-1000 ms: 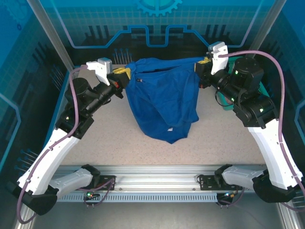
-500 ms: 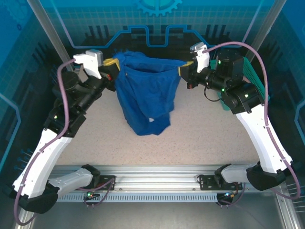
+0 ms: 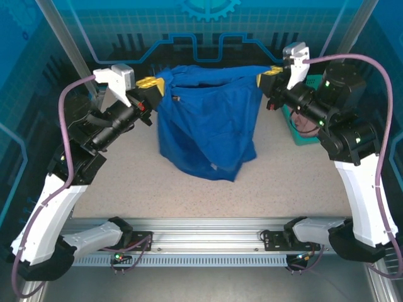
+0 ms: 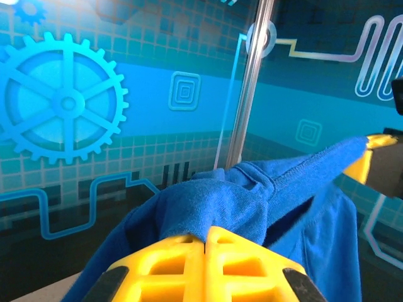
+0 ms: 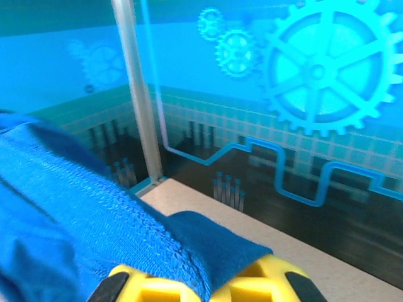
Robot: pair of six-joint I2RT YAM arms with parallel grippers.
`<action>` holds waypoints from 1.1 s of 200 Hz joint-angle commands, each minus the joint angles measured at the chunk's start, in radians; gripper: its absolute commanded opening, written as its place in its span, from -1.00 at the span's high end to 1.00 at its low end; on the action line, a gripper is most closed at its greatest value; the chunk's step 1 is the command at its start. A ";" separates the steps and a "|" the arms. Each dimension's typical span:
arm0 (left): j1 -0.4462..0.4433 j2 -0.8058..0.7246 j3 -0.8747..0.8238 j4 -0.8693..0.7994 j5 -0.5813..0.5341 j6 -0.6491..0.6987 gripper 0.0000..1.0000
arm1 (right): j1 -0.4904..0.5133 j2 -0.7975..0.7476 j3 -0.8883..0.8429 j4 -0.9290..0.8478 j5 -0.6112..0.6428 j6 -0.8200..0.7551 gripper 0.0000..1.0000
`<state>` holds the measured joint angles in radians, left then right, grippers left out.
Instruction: Fold the inside-out t-shirt
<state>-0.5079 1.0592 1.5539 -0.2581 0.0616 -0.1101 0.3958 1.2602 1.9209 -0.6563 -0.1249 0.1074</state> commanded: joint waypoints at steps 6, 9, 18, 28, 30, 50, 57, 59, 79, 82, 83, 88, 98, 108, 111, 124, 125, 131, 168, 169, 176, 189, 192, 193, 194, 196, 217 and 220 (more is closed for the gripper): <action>-0.001 0.115 0.030 0.022 -0.027 -0.048 1.00 | -0.086 0.136 0.030 -0.006 0.141 0.005 1.00; -0.001 0.133 0.032 0.024 -0.028 -0.052 1.00 | -0.094 0.155 0.036 -0.004 0.147 0.006 1.00; -0.001 0.191 0.046 0.025 -0.036 -0.064 1.00 | -0.119 0.218 0.056 -0.002 0.178 0.011 1.00; -0.001 0.265 0.066 0.030 -0.061 -0.080 1.00 | -0.148 0.305 0.088 -0.006 0.216 0.015 1.00; -0.001 0.279 0.068 0.032 -0.064 -0.084 1.00 | -0.153 0.321 0.094 -0.008 0.225 0.016 1.00; 0.004 0.458 0.134 0.057 -0.132 -0.100 0.93 | -0.216 0.544 0.221 -0.073 0.267 0.049 0.87; 0.008 0.527 0.173 0.055 -0.150 -0.102 0.90 | -0.235 0.630 0.296 -0.126 0.268 0.055 0.68; 0.010 0.553 0.187 0.052 -0.155 -0.102 0.89 | -0.238 0.654 0.318 -0.143 0.270 0.054 0.62; 0.031 0.764 0.373 -0.049 -0.151 -0.114 0.59 | -0.239 0.772 0.408 -0.265 0.299 0.025 0.16; 0.032 0.786 0.407 -0.074 -0.149 -0.115 0.52 | -0.234 0.763 0.383 -0.259 0.304 0.017 0.11; 0.032 0.792 0.416 -0.083 -0.148 -0.114 0.50 | -0.231 0.760 0.374 -0.256 0.305 0.014 0.09; 0.035 0.829 0.459 -0.120 -0.140 -0.113 0.39 | -0.221 0.730 0.314 -0.234 0.310 0.003 0.03; 0.038 0.858 0.490 -0.166 -0.137 -0.110 0.14 | -0.198 0.646 0.155 -0.171 0.317 -0.004 -0.10; 0.038 0.838 0.447 -0.156 -0.133 -0.108 -0.03 | -0.169 0.548 -0.011 -0.123 0.301 0.002 -0.16; 0.039 0.824 0.426 -0.147 -0.134 -0.109 -0.06 | -0.159 0.517 -0.059 -0.113 0.301 0.009 -0.17; 0.040 0.742 0.281 -0.083 -0.138 -0.130 -0.21 | -0.097 0.391 -0.289 -0.077 0.301 0.050 -0.24; 0.040 0.737 0.269 -0.078 -0.138 -0.133 -0.22 | -0.091 0.380 -0.304 -0.075 0.302 0.054 -0.24; 0.040 0.687 0.192 -0.037 -0.132 -0.147 -0.26 | -0.056 0.332 -0.406 -0.065 0.305 0.081 -0.24; 0.042 0.440 -0.249 0.154 -0.104 -0.248 -0.36 | 0.089 0.165 -0.893 -0.063 0.271 0.291 -0.16; 0.042 0.435 -0.256 0.157 -0.102 -0.250 -0.36 | 0.091 0.163 -0.902 -0.062 0.270 0.296 -0.16; 0.042 0.405 -0.302 0.167 -0.092 -0.264 -0.37 | 0.103 0.155 -0.959 -0.043 0.257 0.331 -0.14; 0.042 0.368 -0.363 0.170 -0.080 -0.285 -0.37 | 0.109 0.164 -1.034 0.000 0.204 0.376 -0.12; 0.042 0.360 -0.377 0.173 -0.076 -0.287 -0.37 | 0.111 0.169 -1.056 0.010 0.193 0.384 -0.11; 0.042 0.358 -0.380 0.174 -0.075 -0.288 -0.37 | 0.112 0.171 -1.061 0.014 0.191 0.387 -0.11; 0.042 0.356 -0.385 0.174 -0.074 -0.289 -0.37 | 0.114 0.173 -1.067 0.017 0.188 0.388 -0.11; 0.042 0.352 -0.392 0.176 -0.073 -0.291 -0.37 | 0.116 0.177 -1.074 0.022 0.183 0.393 -0.11; 0.042 0.327 -0.446 0.177 -0.069 -0.299 -0.38 | 0.139 0.246 -1.090 0.029 0.214 0.401 -0.11; 0.042 0.325 -0.451 0.174 -0.070 -0.298 -0.38 | 0.141 0.257 -1.088 0.028 0.222 0.400 -0.11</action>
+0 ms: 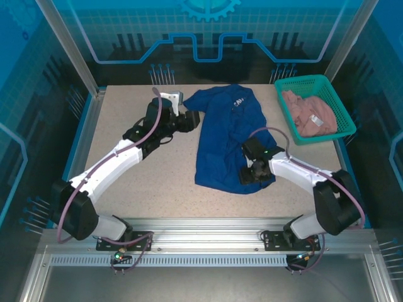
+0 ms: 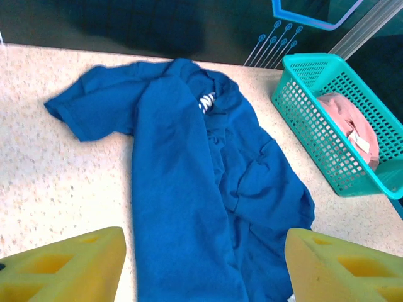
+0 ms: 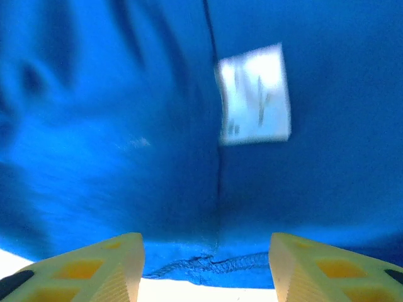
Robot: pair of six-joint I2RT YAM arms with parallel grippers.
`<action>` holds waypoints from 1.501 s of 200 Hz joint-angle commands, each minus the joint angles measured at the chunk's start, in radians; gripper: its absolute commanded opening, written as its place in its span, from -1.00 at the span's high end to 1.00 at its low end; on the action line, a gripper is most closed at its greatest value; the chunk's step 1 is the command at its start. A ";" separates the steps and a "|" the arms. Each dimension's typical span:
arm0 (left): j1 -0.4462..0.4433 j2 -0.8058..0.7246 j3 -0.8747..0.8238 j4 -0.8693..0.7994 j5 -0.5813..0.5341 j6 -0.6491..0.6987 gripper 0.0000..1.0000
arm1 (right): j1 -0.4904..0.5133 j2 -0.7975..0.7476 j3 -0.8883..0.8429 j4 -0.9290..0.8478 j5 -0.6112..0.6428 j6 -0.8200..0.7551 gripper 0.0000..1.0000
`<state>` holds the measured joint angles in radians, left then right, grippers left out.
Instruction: Fold the inside-out t-shirt
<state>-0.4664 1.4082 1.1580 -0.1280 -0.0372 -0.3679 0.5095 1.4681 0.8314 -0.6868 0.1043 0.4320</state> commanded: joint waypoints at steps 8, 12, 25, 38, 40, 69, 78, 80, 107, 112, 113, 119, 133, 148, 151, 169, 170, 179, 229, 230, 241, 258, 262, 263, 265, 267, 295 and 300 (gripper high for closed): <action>0.000 -0.029 -0.065 0.040 0.026 -0.039 -0.38 | 0.026 0.071 0.003 0.063 0.007 0.073 -0.10; 0.000 -0.031 -0.071 0.039 0.026 -0.038 -0.39 | 0.027 0.082 0.004 0.066 0.013 0.070 -0.10; 0.001 -0.035 -0.084 0.042 0.024 -0.038 -0.38 | 0.023 0.111 0.006 0.078 0.021 0.065 -0.05; -0.001 -0.038 -0.092 0.043 0.027 -0.038 -0.39 | 0.025 0.135 0.012 0.081 0.023 0.064 0.10; 0.000 -0.038 -0.093 0.044 0.027 -0.038 -0.39 | 0.028 0.137 0.015 0.080 0.025 0.065 0.13; 0.000 -0.041 -0.108 0.042 0.025 -0.031 -0.39 | 0.029 0.120 0.018 0.077 0.025 0.066 0.71; 0.000 -0.039 -0.115 0.040 0.024 -0.029 -0.39 | 0.028 0.105 0.023 0.071 0.023 0.065 0.83; 0.000 -0.039 -0.117 0.039 0.023 -0.029 -0.39 | 0.029 0.101 0.024 0.068 0.023 0.065 0.85; 0.000 -0.044 -0.155 0.036 0.010 -0.029 -0.39 | 0.029 0.026 0.078 0.010 0.011 0.049 0.85; 0.001 -0.046 -0.162 0.036 0.012 -0.032 -0.40 | 0.029 0.012 0.089 -0.001 0.004 0.045 0.84; 0.000 -0.046 -0.163 0.036 0.013 -0.033 -0.39 | 0.028 0.008 0.091 -0.003 0.003 0.043 0.84; 0.000 -0.050 -0.174 0.036 0.018 -0.034 -0.39 | 0.028 -0.009 0.103 -0.015 -0.008 0.039 0.82; 0.000 -0.064 -0.206 0.039 0.017 -0.038 -0.39 | 0.022 -0.047 0.127 -0.037 -0.050 0.032 0.84; 0.000 -0.083 -0.243 0.049 0.012 -0.042 -0.39 | 0.007 -0.081 0.146 -0.042 -0.110 0.030 0.91; 0.000 -0.087 -0.250 0.051 0.010 -0.042 -0.40 | 0.006 -0.087 0.153 -0.042 -0.122 0.030 0.92; 0.000 -0.106 -0.278 0.049 0.011 -0.044 -0.39 | -0.015 -0.117 0.209 -0.059 -0.181 0.021 0.93; 0.000 -0.108 -0.279 0.049 0.011 -0.043 -0.39 | -0.016 -0.119 0.214 -0.061 -0.184 0.021 0.93; 0.000 -0.119 -0.294 0.052 0.019 -0.042 -0.40 | -0.027 -0.135 0.258 -0.071 -0.207 0.014 0.94; -0.004 -0.225 -0.481 0.233 0.195 -0.044 -0.41 | -0.105 -0.195 0.509 0.025 -0.425 0.068 0.98; -0.004 -0.226 -0.486 0.239 0.201 -0.046 -0.41 | -0.105 -0.195 0.512 0.030 -0.429 0.070 0.98; -0.013 -0.238 -0.535 0.297 0.235 -0.067 -0.41 | -0.109 -0.190 0.538 0.085 -0.452 0.107 0.99; -0.061 -0.250 -0.586 0.362 0.253 -0.079 -0.42 | -0.111 -0.182 0.560 0.171 -0.468 0.167 1.00; -0.078 -0.251 -0.593 0.368 0.247 -0.076 -0.42 | -0.111 -0.180 0.564 0.190 -0.470 0.181 1.00; -0.083 -0.251 -0.595 0.369 0.245 -0.075 -0.43 | -0.111 -0.179 0.566 0.196 -0.471 0.184 1.00; -0.093 -0.252 -0.597 0.372 0.241 -0.074 -0.43 | -0.111 -0.177 0.569 0.206 -0.472 0.191 1.00; -0.102 -0.251 -0.600 0.374 0.237 -0.071 -0.43 | -0.111 -0.177 0.571 0.215 -0.472 0.197 1.00; -0.197 -0.212 -0.615 0.393 0.163 -0.046 -0.49 | -0.114 -0.156 0.624 0.280 -0.475 0.241 1.00; -0.201 -0.197 -0.616 0.399 0.161 -0.042 -0.50 | -0.116 -0.154 0.636 0.279 -0.473 0.243 1.00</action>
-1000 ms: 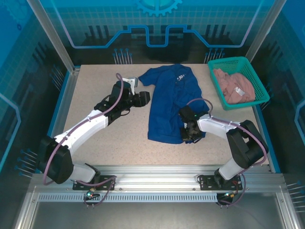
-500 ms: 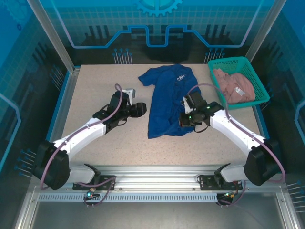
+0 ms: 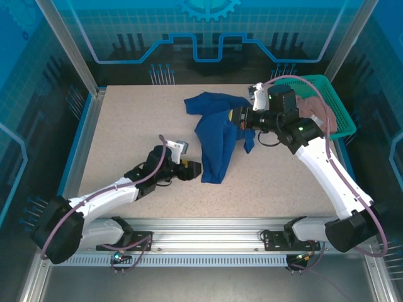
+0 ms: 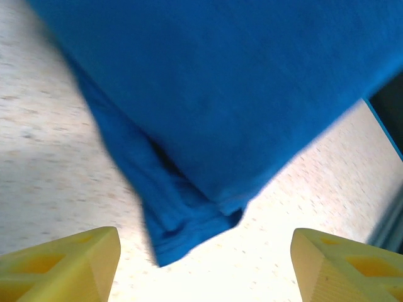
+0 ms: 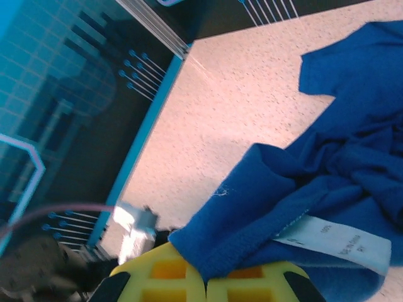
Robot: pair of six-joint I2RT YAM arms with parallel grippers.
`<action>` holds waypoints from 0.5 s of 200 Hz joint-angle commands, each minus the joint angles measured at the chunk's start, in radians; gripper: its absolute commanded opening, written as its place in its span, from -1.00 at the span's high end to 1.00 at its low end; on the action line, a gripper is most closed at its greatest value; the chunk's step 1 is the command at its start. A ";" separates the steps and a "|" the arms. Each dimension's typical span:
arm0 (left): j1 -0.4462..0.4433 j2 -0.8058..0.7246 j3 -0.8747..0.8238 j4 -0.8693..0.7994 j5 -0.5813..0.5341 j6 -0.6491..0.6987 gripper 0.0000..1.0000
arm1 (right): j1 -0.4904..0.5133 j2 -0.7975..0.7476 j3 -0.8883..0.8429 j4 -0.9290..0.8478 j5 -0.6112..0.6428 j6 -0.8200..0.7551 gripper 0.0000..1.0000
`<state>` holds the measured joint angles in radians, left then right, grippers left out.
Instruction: Fold the inside-out t-shirt
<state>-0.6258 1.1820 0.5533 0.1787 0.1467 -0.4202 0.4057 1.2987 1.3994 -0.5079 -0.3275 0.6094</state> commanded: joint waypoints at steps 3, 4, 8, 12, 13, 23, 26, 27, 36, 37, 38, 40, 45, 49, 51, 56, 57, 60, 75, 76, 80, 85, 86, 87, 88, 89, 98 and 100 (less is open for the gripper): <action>-0.043 0.038 -0.012 0.096 -0.024 0.012 -0.50 | -0.014 0.017 0.076 0.100 -0.038 0.065 1.00; -0.043 0.042 -0.012 0.097 -0.026 0.013 -0.50 | -0.013 0.018 0.077 0.100 -0.037 0.066 1.00; -0.044 0.056 -0.014 0.105 -0.028 0.015 -0.51 | -0.015 0.017 0.083 0.101 -0.029 0.066 1.00; -0.045 0.068 -0.015 0.115 -0.027 0.021 -0.51 | -0.015 0.019 0.089 0.101 -0.024 0.064 1.00; -0.045 0.072 -0.015 0.117 -0.026 0.022 -0.51 | -0.016 0.019 0.090 0.101 -0.022 0.064 1.00; -0.047 0.112 -0.015 0.135 -0.015 0.041 -0.52 | -0.026 0.024 0.105 0.098 -0.019 0.063 1.00; -0.047 0.125 -0.014 0.136 -0.013 0.045 -0.52 | -0.029 0.026 0.108 0.096 -0.019 0.062 1.00; -0.047 0.129 -0.013 0.136 -0.013 0.047 -0.52 | -0.029 0.026 0.109 0.095 -0.019 0.061 1.00; -0.048 0.166 -0.005 0.136 -0.016 0.059 -0.52 | -0.037 0.031 0.116 0.086 -0.015 0.054 1.00; -0.047 0.171 -0.005 0.135 -0.016 0.060 -0.52 | -0.038 0.032 0.118 0.084 -0.014 0.055 1.00; -0.048 0.175 -0.004 0.134 -0.017 0.061 -0.52 | -0.039 0.032 0.118 0.084 -0.013 0.054 1.00; -0.047 0.182 -0.001 0.132 -0.016 0.061 -0.52 | -0.041 0.034 0.119 0.081 -0.011 0.052 1.00; -0.049 0.202 0.005 0.126 -0.021 0.060 -0.51 | -0.047 0.036 0.119 0.077 -0.010 0.050 1.00; -0.048 0.216 0.008 0.122 -0.018 0.058 -0.50 | -0.051 0.037 0.117 0.077 -0.012 0.050 1.00; -0.049 0.223 0.008 0.122 -0.019 0.057 -0.50 | -0.054 0.038 0.115 0.077 -0.013 0.050 1.00; -0.049 0.237 0.008 0.124 -0.016 0.051 -0.50 | -0.061 0.039 0.112 0.077 -0.017 0.050 1.00; -0.049 0.241 0.008 0.125 -0.016 0.049 -0.49 | -0.061 0.039 0.111 0.078 -0.017 0.050 1.00; -0.048 0.249 0.008 0.126 -0.018 0.044 -0.49 | -0.065 0.039 0.109 0.079 -0.018 0.050 1.00; -0.048 0.294 0.018 0.122 -0.009 0.029 -0.44 | -0.077 0.039 0.098 0.085 -0.021 0.051 1.00; -0.049 0.297 0.018 0.121 -0.009 0.028 -0.43 | -0.078 0.039 0.097 0.085 -0.021 0.052 1.00; -0.049 0.311 0.025 0.118 -0.004 0.024 -0.42 | -0.081 0.039 0.095 0.086 -0.021 0.051 1.00; -0.050 0.325 0.031 0.116 0.000 0.016 -0.41 | -0.083 0.040 0.092 0.086 -0.021 0.050 1.00; -0.050 0.328 0.033 0.115 0.001 0.014 -0.41 | -0.083 0.039 0.092 0.086 -0.021 0.050 1.00; -0.051 0.331 0.034 0.115 0.002 0.014 -0.41 | -0.083 0.040 0.091 0.087 -0.021 0.049 1.00; -0.052 0.333 0.035 0.116 0.004 0.013 -0.41 | -0.083 0.040 0.091 0.086 -0.021 0.049 1.00; -0.052 0.336 0.035 0.116 0.005 0.012 -0.40 | -0.084 0.040 0.091 0.086 -0.020 0.049 1.00; -0.058 0.361 0.047 0.121 0.018 0.002 -0.39 | -0.087 0.040 0.087 0.088 -0.020 0.049 1.00; -0.061 0.366 0.049 0.123 0.018 0.001 -0.39 | -0.087 0.041 0.086 0.088 -0.020 0.049 1.00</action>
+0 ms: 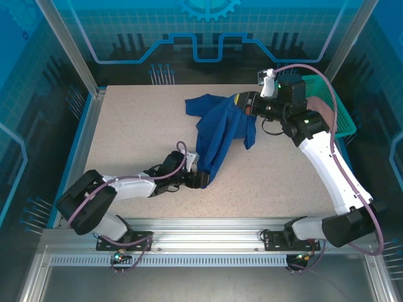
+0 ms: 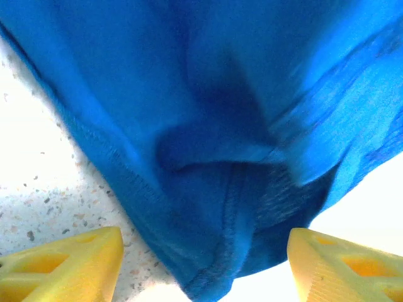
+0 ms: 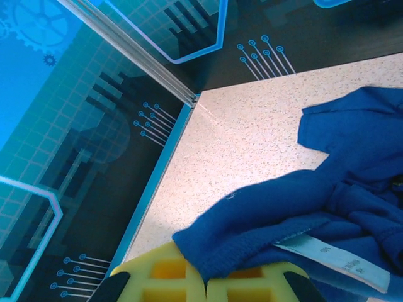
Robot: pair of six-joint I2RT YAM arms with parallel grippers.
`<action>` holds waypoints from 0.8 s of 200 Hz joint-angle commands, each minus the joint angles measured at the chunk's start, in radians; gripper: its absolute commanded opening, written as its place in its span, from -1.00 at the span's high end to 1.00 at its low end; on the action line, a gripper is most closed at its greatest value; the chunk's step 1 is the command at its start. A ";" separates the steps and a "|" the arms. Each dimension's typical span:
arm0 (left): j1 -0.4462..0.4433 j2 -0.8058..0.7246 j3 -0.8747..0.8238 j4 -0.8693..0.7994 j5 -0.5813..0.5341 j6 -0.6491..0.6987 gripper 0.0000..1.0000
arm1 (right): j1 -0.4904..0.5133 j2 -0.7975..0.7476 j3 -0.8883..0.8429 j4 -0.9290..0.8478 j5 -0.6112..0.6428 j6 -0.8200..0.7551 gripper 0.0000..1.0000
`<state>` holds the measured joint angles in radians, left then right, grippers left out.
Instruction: Fold the inside-out t-shirt
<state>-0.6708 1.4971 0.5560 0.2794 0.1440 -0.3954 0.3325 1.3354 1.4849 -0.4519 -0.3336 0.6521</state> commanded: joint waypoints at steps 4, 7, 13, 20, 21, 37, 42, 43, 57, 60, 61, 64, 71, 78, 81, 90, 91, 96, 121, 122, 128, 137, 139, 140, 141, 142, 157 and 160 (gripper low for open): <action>-0.020 0.062 0.050 0.025 0.023 -0.028 -0.39 | -0.015 0.005 0.000 0.032 -0.016 0.006 1.00; -0.024 0.070 0.055 0.025 0.022 -0.031 -0.38 | -0.015 0.005 -0.002 0.033 -0.015 0.006 1.00; -0.031 0.086 0.063 0.022 0.019 -0.035 -0.36 | -0.019 0.007 -0.002 0.033 -0.017 0.006 1.00; -0.040 0.107 0.073 0.013 0.009 -0.040 -0.34 | -0.021 0.005 -0.004 0.034 -0.019 0.006 1.00; -0.041 0.109 0.075 0.012 0.008 -0.040 -0.34 | -0.021 0.005 -0.005 0.034 -0.019 0.006 1.00; -0.052 0.147 0.081 0.009 -0.018 -0.046 -0.27 | -0.025 0.004 -0.008 0.035 -0.021 0.004 1.00; -0.053 0.159 0.082 0.015 -0.018 -0.046 -0.24 | -0.026 0.002 -0.010 0.035 -0.022 0.002 1.00; -0.054 0.161 0.082 0.017 -0.018 -0.046 -0.23 | -0.026 0.002 -0.010 0.035 -0.021 0.002 1.00; -0.053 0.188 0.088 0.042 -0.020 -0.054 -0.08 | -0.030 -0.001 -0.020 0.035 -0.021 -0.002 1.00; -0.054 0.194 0.091 0.045 -0.022 -0.055 -0.02 | -0.030 -0.004 -0.023 0.034 -0.021 -0.002 1.00; -0.054 0.195 0.094 0.046 -0.022 -0.055 -0.01 | -0.030 -0.005 -0.024 0.034 -0.022 -0.003 1.00; -0.054 0.201 0.097 0.047 -0.024 -0.057 0.05 | -0.031 -0.006 -0.028 0.035 -0.022 -0.003 1.00; -0.055 0.212 0.107 0.050 -0.026 -0.061 0.18 | -0.034 -0.011 -0.035 0.032 -0.021 -0.006 1.00; -0.054 0.219 0.114 0.052 -0.032 -0.063 0.35 | -0.038 -0.019 -0.045 0.029 -0.017 -0.011 1.00; -0.054 0.220 0.114 0.055 -0.032 -0.065 0.43 | -0.041 -0.023 -0.048 0.025 -0.014 -0.014 1.00; -0.053 0.218 0.116 0.064 -0.034 -0.067 0.69 | -0.049 -0.037 -0.061 0.014 0.000 -0.027 1.00; -0.053 0.217 0.116 0.063 -0.036 -0.066 0.72 | -0.049 -0.038 -0.063 0.012 0.001 -0.029 1.00; -0.051 0.207 0.115 0.064 -0.039 -0.067 0.86 | -0.057 -0.049 -0.070 0.001 0.010 -0.040 1.00; 0.010 -0.012 0.075 0.017 -0.048 -0.080 1.00 | -0.119 -0.098 -0.049 -0.106 0.050 -0.157 1.00; 0.018 -0.025 0.072 0.014 -0.049 -0.082 1.00 | -0.122 -0.101 -0.045 -0.112 0.054 -0.162 1.00; 0.049 -0.132 0.056 -0.009 -0.062 -0.091 1.00 | -0.132 -0.120 -0.027 -0.141 0.085 -0.208 1.00; 0.103 -0.300 0.032 -0.044 -0.102 -0.105 1.00 | -0.131 -0.157 -0.020 -0.163 0.143 -0.265 1.00; 0.114 -0.334 0.027 -0.052 -0.112 -0.106 1.00 | -0.131 -0.167 -0.023 -0.162 0.151 -0.273 1.00; 0.119 -0.356 0.026 -0.057 -0.117 -0.106 1.00 | -0.131 -0.173 -0.025 -0.162 0.154 -0.277 1.00; 0.123 -0.374 0.023 -0.060 -0.122 -0.106 1.00 | -0.131 -0.179 -0.028 -0.160 0.156 -0.281 1.00; 0.128 -0.391 0.021 -0.063 -0.129 -0.106 1.00 | -0.131 -0.183 -0.032 -0.158 0.158 -0.283 1.00; 0.188 -0.611 0.036 -0.150 -0.213 -0.082 1.00 | -0.131 -0.254 -0.110 -0.101 0.154 -0.280 0.99; 0.195 -0.639 0.044 -0.172 -0.230 -0.076 1.00 | -0.130 -0.264 -0.132 -0.085 0.145 -0.276 0.99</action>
<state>-0.5491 1.1427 0.5842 0.2058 0.0414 -0.4736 0.2062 1.2030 1.4094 -0.5747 -0.2268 0.4698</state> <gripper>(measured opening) 0.054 0.053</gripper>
